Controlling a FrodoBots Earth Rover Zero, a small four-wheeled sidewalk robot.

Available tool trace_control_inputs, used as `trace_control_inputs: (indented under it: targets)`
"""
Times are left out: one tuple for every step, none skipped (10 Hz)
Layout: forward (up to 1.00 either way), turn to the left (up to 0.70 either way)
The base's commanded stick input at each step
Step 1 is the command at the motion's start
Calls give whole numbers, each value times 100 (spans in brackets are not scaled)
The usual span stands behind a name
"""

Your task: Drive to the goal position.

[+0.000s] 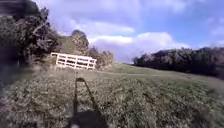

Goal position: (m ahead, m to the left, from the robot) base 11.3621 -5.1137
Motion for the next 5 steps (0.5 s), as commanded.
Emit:
trace_control_inputs:
  targets:
    - [85,0]
    - [85,0]
    - [85,0]
    - [85,0]
    - [85,0]
